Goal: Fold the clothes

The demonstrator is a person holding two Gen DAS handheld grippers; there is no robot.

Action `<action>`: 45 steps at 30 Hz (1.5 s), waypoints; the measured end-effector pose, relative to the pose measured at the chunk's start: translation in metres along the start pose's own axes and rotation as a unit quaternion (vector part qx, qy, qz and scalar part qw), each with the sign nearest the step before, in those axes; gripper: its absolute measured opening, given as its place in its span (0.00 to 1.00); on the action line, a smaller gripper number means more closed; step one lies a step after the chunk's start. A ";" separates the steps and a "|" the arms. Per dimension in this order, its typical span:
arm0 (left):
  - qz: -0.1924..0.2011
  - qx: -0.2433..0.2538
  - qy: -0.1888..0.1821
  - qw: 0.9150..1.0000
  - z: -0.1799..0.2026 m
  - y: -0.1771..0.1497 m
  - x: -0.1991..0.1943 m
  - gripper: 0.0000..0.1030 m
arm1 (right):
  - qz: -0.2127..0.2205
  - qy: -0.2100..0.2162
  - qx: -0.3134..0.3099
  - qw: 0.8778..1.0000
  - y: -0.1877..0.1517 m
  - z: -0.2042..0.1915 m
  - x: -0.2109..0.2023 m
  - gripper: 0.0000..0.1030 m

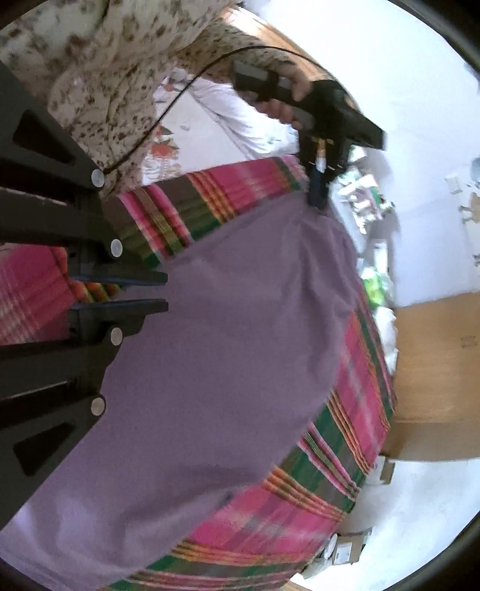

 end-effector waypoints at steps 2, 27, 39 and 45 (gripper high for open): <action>0.002 -0.006 -0.001 1.000 -0.001 0.004 -0.004 0.20 | 0.011 0.000 0.025 1.000 0.008 0.016 -0.008 0.07; -0.076 0.151 -0.082 0.982 0.139 0.039 0.090 0.20 | -0.007 0.106 0.231 0.967 0.071 0.136 0.063 0.33; -0.147 0.254 -0.099 0.951 0.213 0.016 0.160 0.25 | -0.002 0.131 0.213 0.968 0.065 0.117 0.057 0.10; -0.170 0.274 -0.089 0.942 0.221 0.004 0.179 0.25 | -0.020 0.144 0.203 0.968 0.057 0.100 0.063 0.10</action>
Point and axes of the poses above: each gripper's, at about its wrist camera, not at the fingertips, and x roughly the way its jaws point, z to its right, y to its top, the point moved 5 cm from there along x, roughly the way its jaws point, and after that the axes turned 4 degrees about z, right-handed, at the moved point
